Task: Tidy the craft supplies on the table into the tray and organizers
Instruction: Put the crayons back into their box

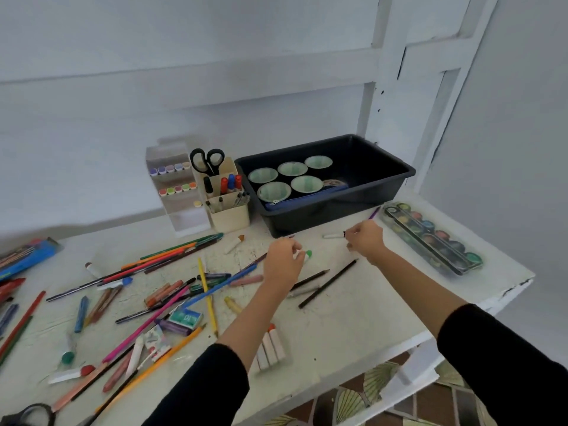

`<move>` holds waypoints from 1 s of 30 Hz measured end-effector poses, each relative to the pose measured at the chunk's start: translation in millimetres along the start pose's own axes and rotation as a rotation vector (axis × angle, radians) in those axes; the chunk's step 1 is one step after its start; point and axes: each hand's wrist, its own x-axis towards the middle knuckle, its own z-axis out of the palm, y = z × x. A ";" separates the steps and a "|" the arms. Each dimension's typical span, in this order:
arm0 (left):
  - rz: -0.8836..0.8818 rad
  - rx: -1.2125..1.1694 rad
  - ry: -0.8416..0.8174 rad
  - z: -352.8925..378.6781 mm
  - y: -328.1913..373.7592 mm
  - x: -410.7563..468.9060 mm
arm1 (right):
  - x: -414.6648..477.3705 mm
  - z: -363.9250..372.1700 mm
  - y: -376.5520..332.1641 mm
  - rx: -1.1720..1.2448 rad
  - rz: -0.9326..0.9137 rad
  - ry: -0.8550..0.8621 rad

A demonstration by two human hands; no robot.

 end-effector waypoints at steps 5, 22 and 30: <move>-0.030 0.148 -0.174 20.1 4.1 22.2 | 19.5 5.1 3.3 -0.279 -0.230 -0.046; -0.164 -0.355 -0.024 -48.0 -17.9 -14.4 | -57.0 20.1 -37.6 0.424 -0.312 -0.318; -0.326 -0.605 -0.086 -100.0 -54.0 -81.4 | -147.9 46.5 -66.8 0.457 -0.290 -0.573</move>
